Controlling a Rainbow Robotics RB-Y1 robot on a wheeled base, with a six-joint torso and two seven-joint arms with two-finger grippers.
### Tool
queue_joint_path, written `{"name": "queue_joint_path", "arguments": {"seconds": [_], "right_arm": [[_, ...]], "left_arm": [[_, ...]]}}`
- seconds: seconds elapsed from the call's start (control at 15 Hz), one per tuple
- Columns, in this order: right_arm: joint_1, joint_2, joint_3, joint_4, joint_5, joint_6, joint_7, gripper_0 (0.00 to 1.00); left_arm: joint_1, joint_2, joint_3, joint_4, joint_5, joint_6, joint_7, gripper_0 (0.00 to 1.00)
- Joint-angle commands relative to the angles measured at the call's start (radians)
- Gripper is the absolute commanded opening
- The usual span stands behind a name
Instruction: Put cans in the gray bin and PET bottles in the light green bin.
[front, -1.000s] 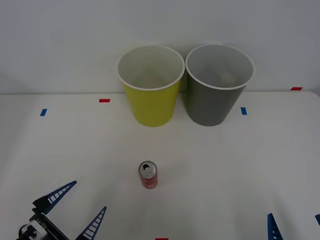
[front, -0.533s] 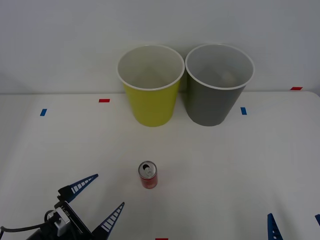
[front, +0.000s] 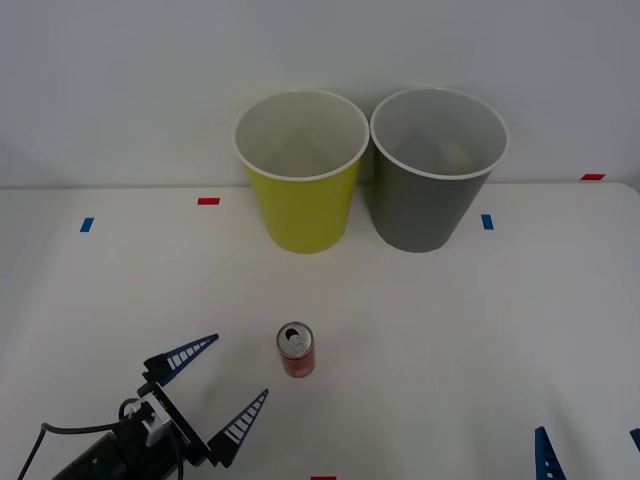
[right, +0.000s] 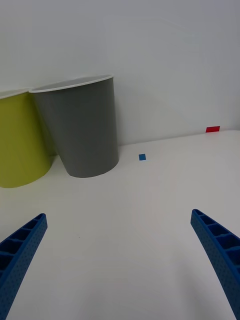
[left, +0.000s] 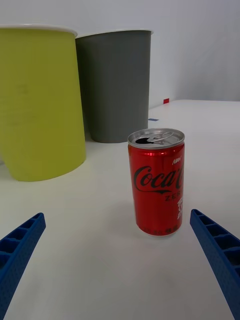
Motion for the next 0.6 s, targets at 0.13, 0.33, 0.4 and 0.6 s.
{"name": "queue_joint_path", "arguments": {"seconds": [0.13,0.33,0.4,0.6], "right_arm": [[0.000,0.000,0.000,0.000,0.000,0.000,0.000,1.00],[0.000,0.000,0.000,0.000,0.000,0.000,0.000,1.00],[0.000,0.000,0.000,0.000,0.000,0.000,0.000,1.00],[0.000,0.000,0.000,0.000,0.000,0.000,0.000,1.00]], "left_arm": [[-0.047,-0.020,-0.035,0.022,0.005,0.001,0.000,1.00],[-0.157,-0.024,-0.164,0.066,0.082,-0.018,-0.003,1.00],[-0.185,-0.031,-0.184,0.082,0.090,-0.017,-0.003,1.00],[-0.219,-0.075,-0.196,0.108,0.110,-0.012,-0.006,1.00]]}}
